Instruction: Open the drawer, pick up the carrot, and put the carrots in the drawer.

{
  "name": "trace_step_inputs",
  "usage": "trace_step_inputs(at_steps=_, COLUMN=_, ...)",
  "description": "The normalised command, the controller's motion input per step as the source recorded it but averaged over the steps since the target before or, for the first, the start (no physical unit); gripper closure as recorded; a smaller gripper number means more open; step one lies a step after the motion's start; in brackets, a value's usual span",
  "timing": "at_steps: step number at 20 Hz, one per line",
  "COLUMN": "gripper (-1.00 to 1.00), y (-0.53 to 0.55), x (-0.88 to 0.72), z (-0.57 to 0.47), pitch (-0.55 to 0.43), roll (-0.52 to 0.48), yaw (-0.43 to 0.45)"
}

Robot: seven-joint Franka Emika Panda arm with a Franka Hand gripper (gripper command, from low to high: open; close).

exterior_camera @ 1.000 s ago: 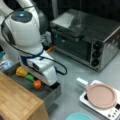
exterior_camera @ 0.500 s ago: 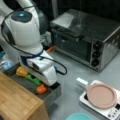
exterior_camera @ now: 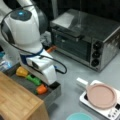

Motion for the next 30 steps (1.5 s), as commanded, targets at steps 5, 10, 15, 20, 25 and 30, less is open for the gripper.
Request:
trace_step_inputs(at_steps=5, gripper=-1.00, y=0.20, x=-0.27, z=-0.09, pitch=-0.151, roll=0.195, yaw=-0.452)
trace_step_inputs(at_steps=10, gripper=-1.00, y=0.19, x=-0.18, z=-0.10, pitch=-0.158, roll=0.224, yaw=-0.390)
trace_step_inputs(at_steps=15, gripper=-1.00, y=0.17, x=-0.11, z=-0.07, pitch=-0.171, roll=0.237, yaw=-0.430)
trace_step_inputs(at_steps=20, gripper=-1.00, y=0.17, x=-0.13, z=-0.04, pitch=-0.161, roll=0.232, yaw=-0.468)
trace_step_inputs(at_steps=25, gripper=-1.00, y=0.15, x=-0.18, z=-0.01, pitch=-0.135, roll=0.159, yaw=-0.409)
trace_step_inputs(at_steps=30, gripper=-1.00, y=0.23, x=-0.15, z=0.00, pitch=-0.126, roll=0.073, yaw=-0.352)
